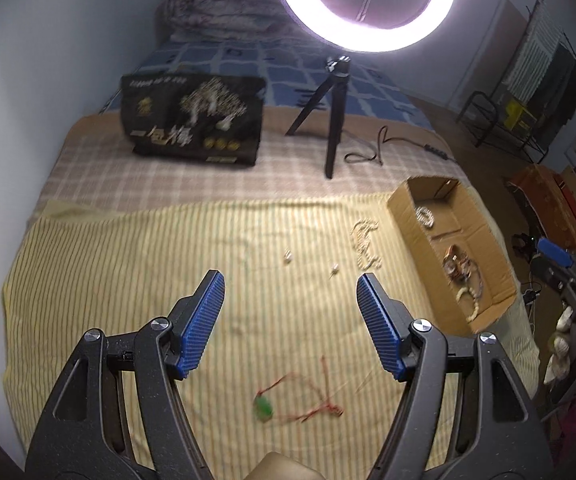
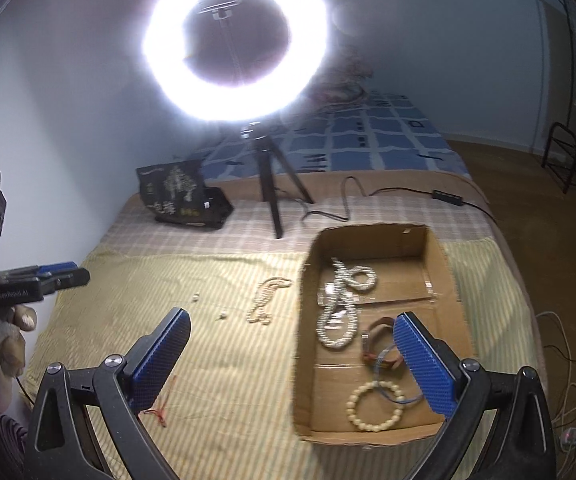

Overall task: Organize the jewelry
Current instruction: 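Move both tools back toward the jade pendant and pearls, then grasp the green jade pendant with the left tool while the right tool grasps a pearl earring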

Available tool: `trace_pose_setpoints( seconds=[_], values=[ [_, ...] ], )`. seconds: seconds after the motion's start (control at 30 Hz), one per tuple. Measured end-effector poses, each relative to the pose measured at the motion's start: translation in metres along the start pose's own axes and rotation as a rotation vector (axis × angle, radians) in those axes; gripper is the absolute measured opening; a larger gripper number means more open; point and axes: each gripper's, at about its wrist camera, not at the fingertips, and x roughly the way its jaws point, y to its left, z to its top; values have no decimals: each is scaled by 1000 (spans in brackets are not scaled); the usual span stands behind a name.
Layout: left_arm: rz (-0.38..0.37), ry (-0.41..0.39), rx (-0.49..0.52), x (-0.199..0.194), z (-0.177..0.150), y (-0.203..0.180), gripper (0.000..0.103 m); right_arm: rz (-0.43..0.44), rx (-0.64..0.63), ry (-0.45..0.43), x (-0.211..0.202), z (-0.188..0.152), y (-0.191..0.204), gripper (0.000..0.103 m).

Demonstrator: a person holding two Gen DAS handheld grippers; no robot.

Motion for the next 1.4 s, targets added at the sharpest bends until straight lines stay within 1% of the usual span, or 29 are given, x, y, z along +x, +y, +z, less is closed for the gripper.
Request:
trace_pose_setpoints(
  seconds=[0.07,0.23,0.3,0.43,0.47,0.5,0.53,0.6,0.63,0.7,0.73,0.8,0.83,0.87,0.9,0.93,0.97,1.03,1.07,1.13,1.23,1.4],
  values=[
    [9,12,-5,-2,-14,9,71,16,-19,0,4,-3,10,103],
    [11,33,-14,-5,-46,25,71,33,-71,30,20,-9,34,102],
    [-1,53,-33,-3,-57,33,71,47,-79,47,28,-9,40,98],
    [-9,77,-35,-3,-79,39,70,93,-97,102,48,-8,54,90],
    [-10,84,-37,-3,-86,40,67,101,-97,113,53,-7,57,88],
    [-16,92,-42,-1,-91,41,63,107,-95,122,58,-7,59,83],
    [-21,100,-47,0,-94,41,61,113,-91,131,62,-7,60,81],
    [-34,117,-70,5,-105,41,55,129,-82,149,74,-7,65,71],
    [-36,126,-80,8,-110,41,54,137,-79,155,79,-8,67,69],
    [-49,135,-101,13,-118,41,49,156,-79,171,92,-11,74,59],
    [-57,136,-122,16,-123,39,49,162,-82,175,98,-13,77,57],
    [-42,129,-122,20,-128,35,49,170,-98,195,113,-22,85,47],
    [-25,122,-112,23,-131,31,49,171,-108,207,120,-25,89,44],
    [-13,116,-106,24,-133,28,49,168,-126,219,128,-30,93,38],
    [-2,111,-107,26,-135,27,48,161,-142,226,134,-33,96,38],
    [-4,108,-130,30,-138,27,47,152,-156,230,139,-36,99,37],
    [-12,107,-152,32,-140,28,45,142,-172,234,145,-39,101,34],
    [-12,104,-182,38,-143,31,45,134,-187,235,153,-40,101,33],
    [-11,105,-190,40,-145,32,45,127,-192,234,157,-40,102,31],
    [-12,110,-202,45,-147,32,45,110,-194,229,162,-38,100,30],
    [-6,106,-198,50,-150,29,45,82,-196,219,170,-34,99,28],
    [1,103,-202,56,-154,27,44,56,-228,229,187,-32,105,23]
  ],
)
